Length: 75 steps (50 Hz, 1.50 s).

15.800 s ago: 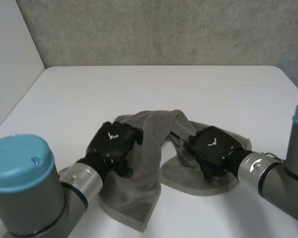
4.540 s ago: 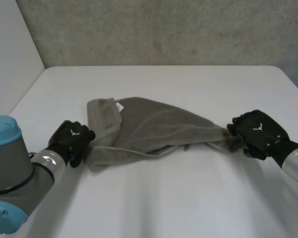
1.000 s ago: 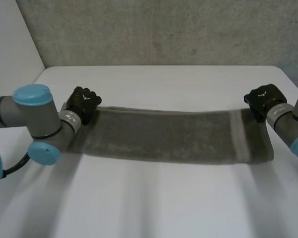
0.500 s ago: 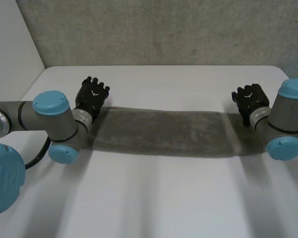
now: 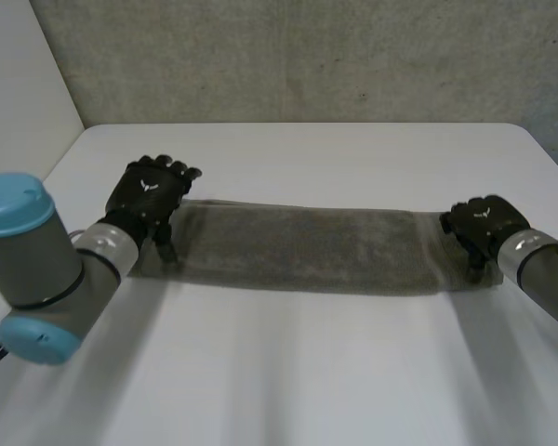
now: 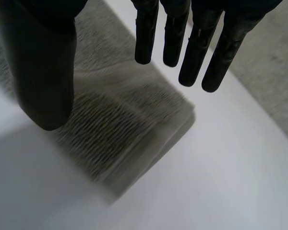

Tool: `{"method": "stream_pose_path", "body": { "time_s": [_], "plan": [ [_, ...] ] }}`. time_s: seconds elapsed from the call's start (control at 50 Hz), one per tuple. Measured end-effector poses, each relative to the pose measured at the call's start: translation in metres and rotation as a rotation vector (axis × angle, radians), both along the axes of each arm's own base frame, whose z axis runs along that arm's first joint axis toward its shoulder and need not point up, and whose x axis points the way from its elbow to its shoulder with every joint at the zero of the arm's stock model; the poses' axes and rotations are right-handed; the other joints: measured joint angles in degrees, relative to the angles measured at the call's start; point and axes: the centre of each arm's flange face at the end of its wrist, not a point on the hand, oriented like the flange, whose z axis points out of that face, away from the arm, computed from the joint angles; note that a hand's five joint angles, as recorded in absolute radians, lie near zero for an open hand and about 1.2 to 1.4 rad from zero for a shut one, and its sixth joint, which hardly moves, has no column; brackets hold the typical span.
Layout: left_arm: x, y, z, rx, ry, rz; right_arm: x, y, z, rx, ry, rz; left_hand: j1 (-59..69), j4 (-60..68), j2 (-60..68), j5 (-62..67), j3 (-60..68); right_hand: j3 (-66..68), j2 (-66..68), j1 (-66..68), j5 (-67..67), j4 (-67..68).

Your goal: Fold the towel.

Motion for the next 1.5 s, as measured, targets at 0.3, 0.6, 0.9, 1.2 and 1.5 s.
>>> {"method": "stream_pose_path", "body": {
  "time_s": [0.3, 0.6, 0.9, 1.2, 1.5],
  "plan": [
    [0.008, 0.037, -0.008, 0.060, -0.010, -0.022, -0.015, -0.016, -0.032, 0.020, -0.008, -0.017, -0.05, 0.00, 0.00, 0.00, 0.00, 40.47, 42.83, 42.34, 40.77, 41.08],
    [0.011, 0.034, 0.002, 0.027, 0.001, -0.007, -0.075, -0.051, -0.012, -0.095, 0.173, -0.167, -0.20, 0.00, 0.00, -0.17, -0.01, 48.35, 49.23, 49.53, 49.01, 49.99],
    [0.016, 0.027, 0.042, -0.074, 0.065, 0.020, -0.028, -0.064, 0.064, -0.340, 0.312, -0.098, -0.21, 0.00, 0.00, -0.19, -0.02, 49.25, 49.25, 49.80, 49.02, 49.98],
    [0.001, 0.027, 0.049, -0.084, 0.110, -0.016, 0.191, 0.092, 0.020, -0.423, 0.076, 0.526, -0.22, 0.00, -0.01, -0.20, -0.04, 49.34, 49.07, 49.46, 48.91, 49.87],
    [-0.038, 0.034, 0.030, -0.048, 0.102, -0.092, 0.158, 0.089, 0.015, -0.260, -0.063, 0.512, -0.22, 0.00, -0.01, -0.20, -0.05, -12.63, -12.56, -13.34, -14.04, -12.37]
  ]
}}
